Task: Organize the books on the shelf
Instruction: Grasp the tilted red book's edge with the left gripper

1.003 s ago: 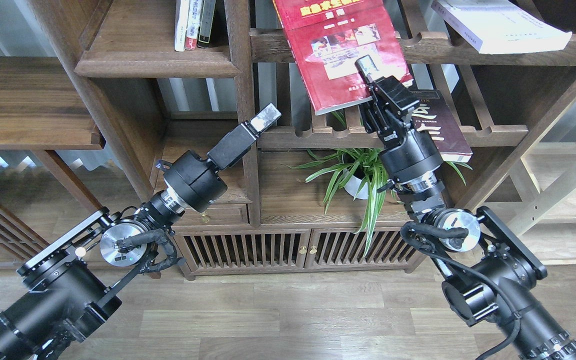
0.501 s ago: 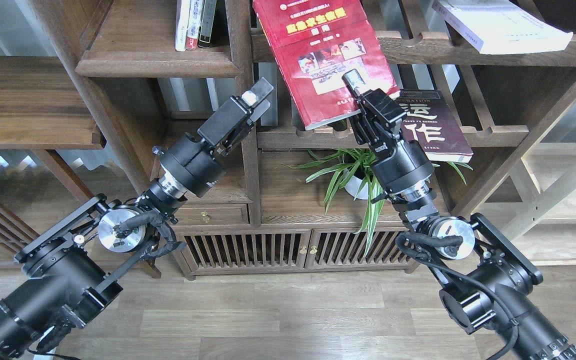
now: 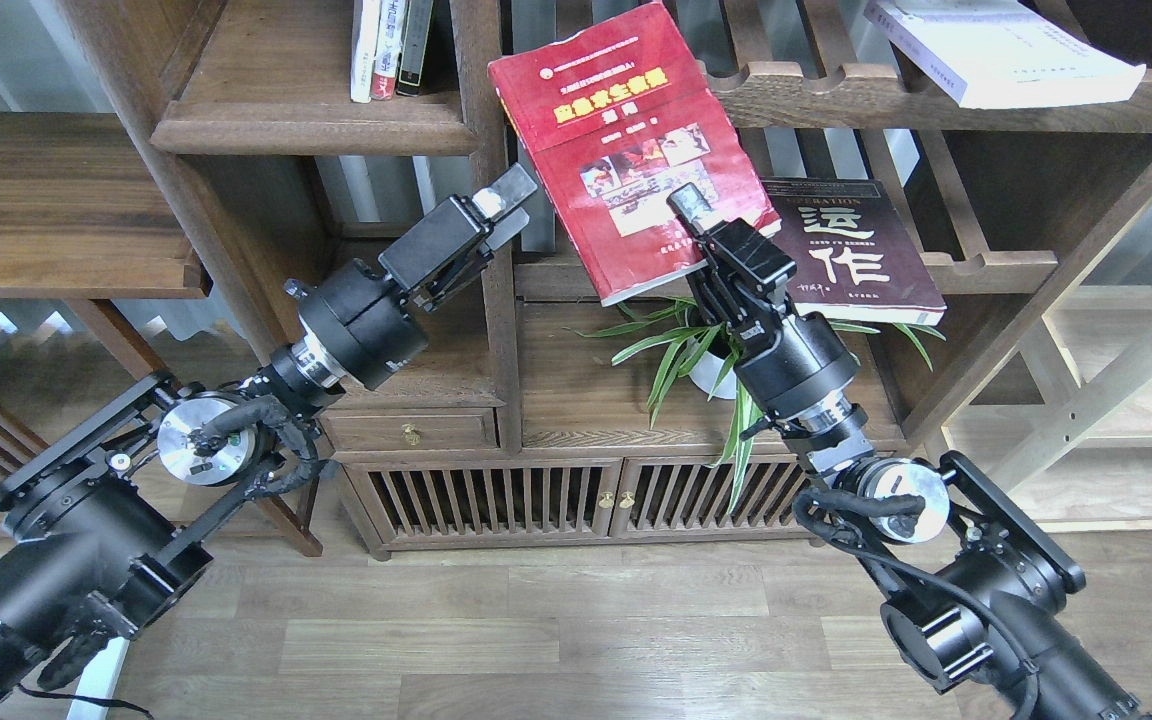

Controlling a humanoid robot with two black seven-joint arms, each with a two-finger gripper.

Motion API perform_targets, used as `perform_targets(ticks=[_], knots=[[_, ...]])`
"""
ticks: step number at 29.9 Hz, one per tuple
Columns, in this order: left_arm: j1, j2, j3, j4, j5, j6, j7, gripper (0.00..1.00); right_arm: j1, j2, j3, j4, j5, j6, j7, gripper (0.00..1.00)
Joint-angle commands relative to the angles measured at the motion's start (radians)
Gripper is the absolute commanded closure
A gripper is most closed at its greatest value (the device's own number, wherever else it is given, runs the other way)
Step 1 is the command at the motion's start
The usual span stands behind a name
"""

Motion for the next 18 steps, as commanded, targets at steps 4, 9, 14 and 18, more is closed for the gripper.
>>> perform_targets(ticks=[4,9,14,18], knots=[[-0.004,0.005,-0.012,0.024,-0.011,0.0,0.041,0.01,0.011,0.01,-0.025,0.0,0.0,0.0,0.0,0.97],[-0.028,0.0,-0.017,0.055,-0.017,0.0,0.044,0.01,0.027,0.021,-0.034,0.0,0.0,0.0,0.0,0.97],[-0.041,-0.006,-0.017,0.058,-0.048,0.0,0.047,0.01,0.027,0.03,-0.042,0.0,0.0,0.0,0.0,0.97],[-0.048,-0.007,-0.017,0.064,-0.054,0.0,0.053,0.01,0.029,0.029,-0.057,0.0,-0.001,0.0,-0.002,0.97]])
